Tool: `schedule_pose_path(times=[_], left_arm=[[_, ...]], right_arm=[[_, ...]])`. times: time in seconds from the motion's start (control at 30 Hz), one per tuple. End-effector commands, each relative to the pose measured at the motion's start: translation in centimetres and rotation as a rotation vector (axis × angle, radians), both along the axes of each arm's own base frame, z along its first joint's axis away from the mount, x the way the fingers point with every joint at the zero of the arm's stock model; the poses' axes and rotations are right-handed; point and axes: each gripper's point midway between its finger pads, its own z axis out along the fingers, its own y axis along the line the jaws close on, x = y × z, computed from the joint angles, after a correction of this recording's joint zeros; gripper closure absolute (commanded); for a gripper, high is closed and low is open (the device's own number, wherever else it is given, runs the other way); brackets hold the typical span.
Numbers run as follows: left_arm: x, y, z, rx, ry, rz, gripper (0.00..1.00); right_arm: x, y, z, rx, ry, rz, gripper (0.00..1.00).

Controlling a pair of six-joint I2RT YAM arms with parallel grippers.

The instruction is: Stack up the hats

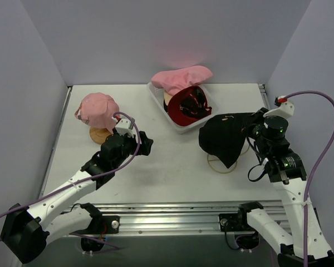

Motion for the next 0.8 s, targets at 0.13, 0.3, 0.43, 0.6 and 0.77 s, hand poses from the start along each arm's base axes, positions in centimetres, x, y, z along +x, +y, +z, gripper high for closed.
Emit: schedule_pose_path(times=[0.13, 0.3, 0.43, 0.6, 0.77], left_arm=[[0.5, -0.1, 1.2, -0.001, -0.039, 0.007, 0.06], [0.6, -0.1, 1.0, 0.003, -0.035, 0.008, 0.06], [0.6, 0.0, 1.0, 0.008, -0.036, 0.016, 0.06], [0.6, 0.0, 0.8, 0.012, -0.031, 0.013, 0.06], [0.7, 0.3, 0.7, 0.018, -0.032, 0.027, 0.06]], right_arm=[[-3.6, -4.0, -2.5, -0.078, 0.007, -0.162, 1.00], [-4.4, -4.2, -6.3, -0.069, 0.057, -0.174, 1.00], [-4.8, -3.4, -7.0, 0.012, 0.052, -0.160, 1.00], [-4.0, -2.5, -11.9, 0.102, 0.094, -0.170, 1.00], [-3.6, -3.6, -13.2, 0.115, 0.081, -0.248, 1.00]])
